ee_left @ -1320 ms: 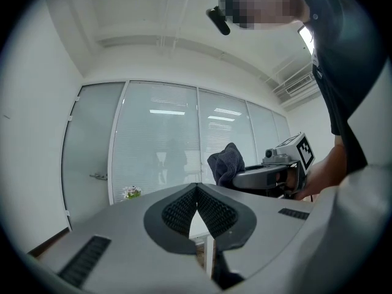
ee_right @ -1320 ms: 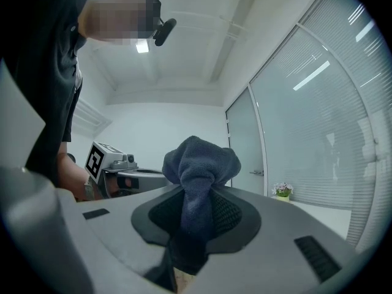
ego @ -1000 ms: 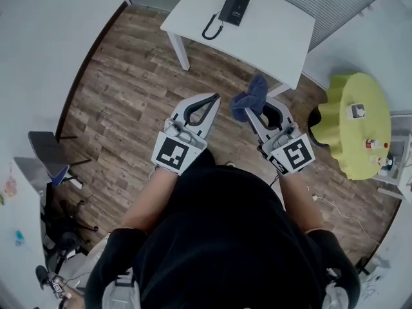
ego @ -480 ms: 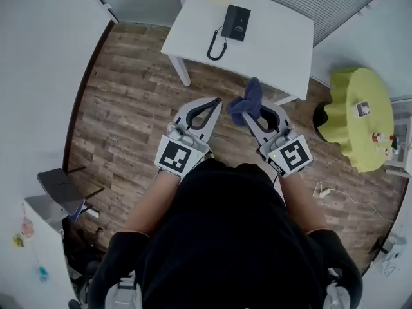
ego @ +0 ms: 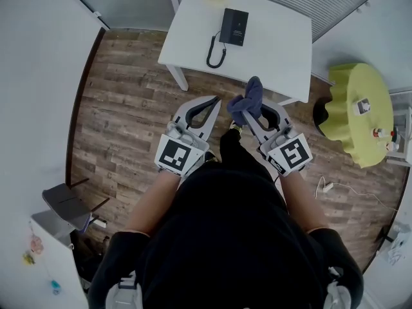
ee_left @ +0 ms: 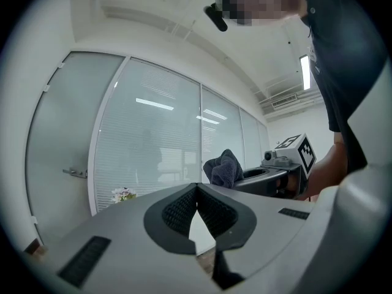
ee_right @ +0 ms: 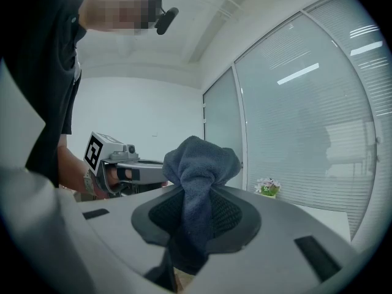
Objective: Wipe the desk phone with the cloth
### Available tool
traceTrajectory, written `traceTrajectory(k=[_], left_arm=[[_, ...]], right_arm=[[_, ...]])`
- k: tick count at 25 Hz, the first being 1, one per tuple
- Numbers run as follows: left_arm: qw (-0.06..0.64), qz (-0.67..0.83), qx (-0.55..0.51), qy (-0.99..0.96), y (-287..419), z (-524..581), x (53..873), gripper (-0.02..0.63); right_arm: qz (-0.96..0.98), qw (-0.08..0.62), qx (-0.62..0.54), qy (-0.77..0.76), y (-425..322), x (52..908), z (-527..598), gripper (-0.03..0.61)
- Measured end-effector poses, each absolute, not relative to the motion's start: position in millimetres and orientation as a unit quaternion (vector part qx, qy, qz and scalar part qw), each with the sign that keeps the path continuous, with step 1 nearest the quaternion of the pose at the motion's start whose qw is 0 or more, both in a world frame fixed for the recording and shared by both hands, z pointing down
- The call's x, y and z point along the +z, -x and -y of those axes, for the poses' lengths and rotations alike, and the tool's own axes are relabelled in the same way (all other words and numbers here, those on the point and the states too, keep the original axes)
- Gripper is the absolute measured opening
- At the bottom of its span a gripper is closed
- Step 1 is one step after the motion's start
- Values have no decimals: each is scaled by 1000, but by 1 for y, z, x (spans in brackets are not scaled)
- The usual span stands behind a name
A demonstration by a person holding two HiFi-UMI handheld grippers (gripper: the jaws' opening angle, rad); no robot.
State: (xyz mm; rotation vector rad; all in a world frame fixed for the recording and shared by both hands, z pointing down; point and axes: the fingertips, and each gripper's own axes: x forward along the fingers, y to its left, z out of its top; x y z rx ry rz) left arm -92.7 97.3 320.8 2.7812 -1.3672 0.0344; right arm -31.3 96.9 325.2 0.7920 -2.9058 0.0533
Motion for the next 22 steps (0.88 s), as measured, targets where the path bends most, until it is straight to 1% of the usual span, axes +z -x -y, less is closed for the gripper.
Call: traceTrajectory(k=[9,18,22], left_arm=[[8,440,30,-898,94,-26,324,8],[20,452,51,-890,91,73,329,8],[19,459,51,-887,83,119,334,8]], right_arm=[[962,57,25,-265,34,337,-21,104],[964,57,37,-258,32,343,78,104],[963,70,31,-257,24,349,121,104]])
